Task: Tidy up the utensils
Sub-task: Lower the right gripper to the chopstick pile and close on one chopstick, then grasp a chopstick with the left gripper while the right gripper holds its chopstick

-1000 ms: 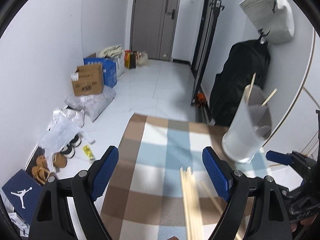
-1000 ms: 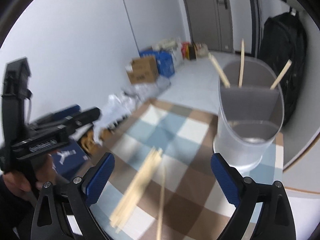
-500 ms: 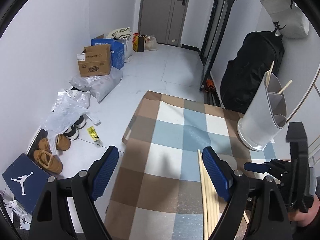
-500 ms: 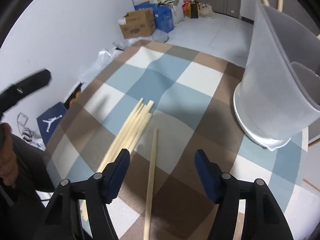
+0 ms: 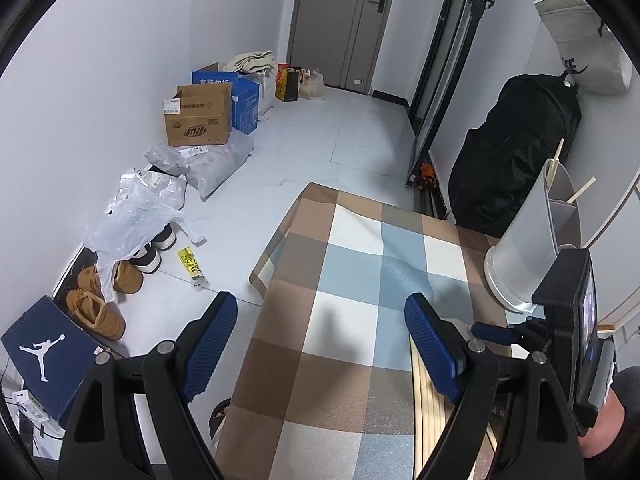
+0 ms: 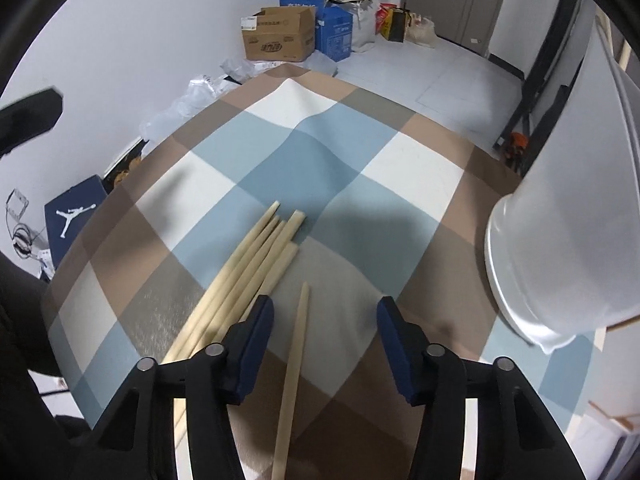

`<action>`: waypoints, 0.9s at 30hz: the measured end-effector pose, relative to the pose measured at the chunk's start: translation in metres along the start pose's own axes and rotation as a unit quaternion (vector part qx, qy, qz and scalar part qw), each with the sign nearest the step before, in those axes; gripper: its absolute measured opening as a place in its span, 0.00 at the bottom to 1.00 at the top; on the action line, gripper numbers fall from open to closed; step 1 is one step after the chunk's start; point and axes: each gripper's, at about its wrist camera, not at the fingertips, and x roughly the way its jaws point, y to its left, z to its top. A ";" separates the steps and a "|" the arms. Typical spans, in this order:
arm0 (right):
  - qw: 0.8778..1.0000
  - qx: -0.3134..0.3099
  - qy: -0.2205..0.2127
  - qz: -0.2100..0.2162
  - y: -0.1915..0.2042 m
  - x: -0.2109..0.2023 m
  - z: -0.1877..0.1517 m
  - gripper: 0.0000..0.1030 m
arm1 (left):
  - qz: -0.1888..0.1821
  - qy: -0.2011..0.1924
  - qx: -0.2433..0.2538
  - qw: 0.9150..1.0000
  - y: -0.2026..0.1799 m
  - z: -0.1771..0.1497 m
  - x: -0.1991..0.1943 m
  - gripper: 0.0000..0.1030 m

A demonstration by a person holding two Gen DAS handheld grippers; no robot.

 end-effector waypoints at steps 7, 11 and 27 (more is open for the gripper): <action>1.000 0.018 -0.003 -0.003 -0.013 -0.004 -0.003 0.15 | 0.003 0.009 -0.010 1.000 -0.001 0.002 0.007 0.80; 0.999 0.038 -0.003 0.010 -0.020 -0.006 -0.003 0.04 | 0.009 0.011 -0.001 1.000 -0.006 0.003 0.010 0.80; 0.982 0.123 -0.134 0.059 -0.042 -0.091 -0.007 0.03 | 0.000 0.107 0.063 0.992 -0.047 -0.012 0.050 0.80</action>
